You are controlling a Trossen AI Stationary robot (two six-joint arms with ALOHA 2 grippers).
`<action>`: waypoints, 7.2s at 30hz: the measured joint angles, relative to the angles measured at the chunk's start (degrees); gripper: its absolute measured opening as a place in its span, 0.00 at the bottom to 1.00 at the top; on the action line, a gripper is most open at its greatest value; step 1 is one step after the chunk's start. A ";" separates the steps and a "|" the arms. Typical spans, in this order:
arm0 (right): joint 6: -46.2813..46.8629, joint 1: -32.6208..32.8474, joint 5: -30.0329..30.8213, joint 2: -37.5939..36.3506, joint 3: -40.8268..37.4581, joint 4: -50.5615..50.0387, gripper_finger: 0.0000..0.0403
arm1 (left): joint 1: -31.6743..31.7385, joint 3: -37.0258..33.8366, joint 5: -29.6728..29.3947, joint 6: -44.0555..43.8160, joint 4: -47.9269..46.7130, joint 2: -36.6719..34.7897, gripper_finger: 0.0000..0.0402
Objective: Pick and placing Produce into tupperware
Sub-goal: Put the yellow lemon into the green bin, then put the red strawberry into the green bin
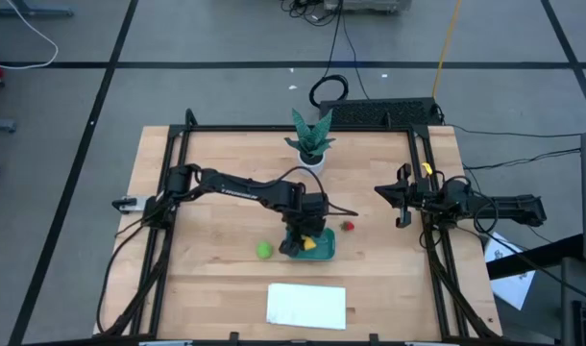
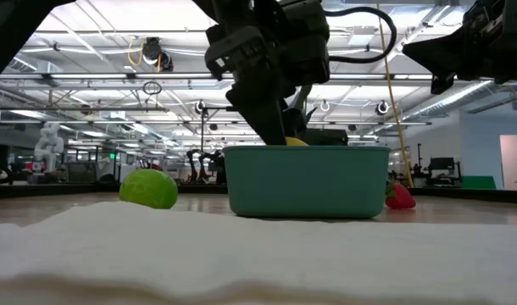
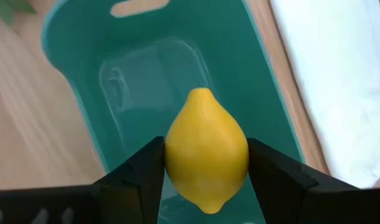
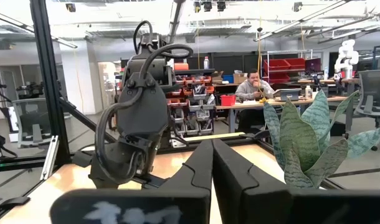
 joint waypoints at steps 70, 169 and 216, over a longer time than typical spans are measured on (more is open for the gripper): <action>0.02 -0.01 0.02 -0.02 0.02 0.46 0.00 | -1.27 -4.19 -7.60 4.62 1.96 0.07 0.49; 1.51 0.00 0.02 0.51 0.02 -0.31 0.00 | 0.41 -67.88 -33.69 -12.30 63.53 -71.22 0.00; 0.96 0.00 -1.73 2.04 0.04 -3.54 0.00 | 2.32 -90.07 -33.81 -11.70 52.71 -103.24 0.01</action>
